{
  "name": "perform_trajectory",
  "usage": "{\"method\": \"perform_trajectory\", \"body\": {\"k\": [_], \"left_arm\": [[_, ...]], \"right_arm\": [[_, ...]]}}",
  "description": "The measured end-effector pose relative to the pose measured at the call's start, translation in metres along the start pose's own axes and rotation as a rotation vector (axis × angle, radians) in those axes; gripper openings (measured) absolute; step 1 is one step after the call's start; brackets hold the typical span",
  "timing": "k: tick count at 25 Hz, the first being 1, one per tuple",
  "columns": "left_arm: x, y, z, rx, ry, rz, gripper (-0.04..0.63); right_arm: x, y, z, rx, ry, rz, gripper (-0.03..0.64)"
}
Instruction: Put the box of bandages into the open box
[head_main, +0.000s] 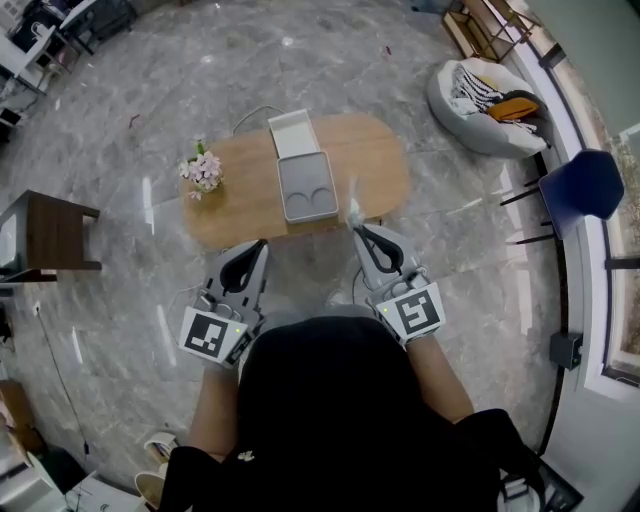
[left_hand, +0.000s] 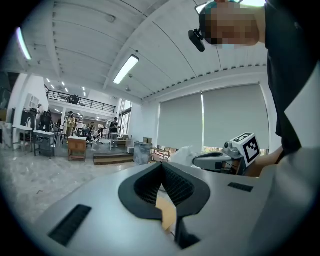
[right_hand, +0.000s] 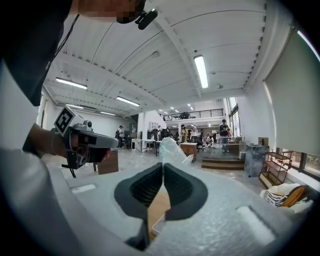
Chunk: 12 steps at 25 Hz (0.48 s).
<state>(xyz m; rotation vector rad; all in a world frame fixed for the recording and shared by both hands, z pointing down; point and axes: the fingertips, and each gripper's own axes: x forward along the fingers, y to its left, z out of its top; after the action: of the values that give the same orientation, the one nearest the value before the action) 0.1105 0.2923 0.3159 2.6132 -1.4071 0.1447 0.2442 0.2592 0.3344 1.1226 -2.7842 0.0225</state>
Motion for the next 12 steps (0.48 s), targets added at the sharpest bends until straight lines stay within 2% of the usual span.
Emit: {"method": "perform_trajectory", "body": {"k": [7,12], "left_arm": [[0.023,0.014,-0.002,-0.008,0.011,-0.001,0.011],[0.038,0.046,-0.007,-0.029,0.027,-0.029,0.012]], "right_arm": [[0.016,-0.025,-0.007,0.008,0.011,-0.004,0.006],[0.049,-0.035,-0.014,0.012,0.047,-0.032,0.006]]}}
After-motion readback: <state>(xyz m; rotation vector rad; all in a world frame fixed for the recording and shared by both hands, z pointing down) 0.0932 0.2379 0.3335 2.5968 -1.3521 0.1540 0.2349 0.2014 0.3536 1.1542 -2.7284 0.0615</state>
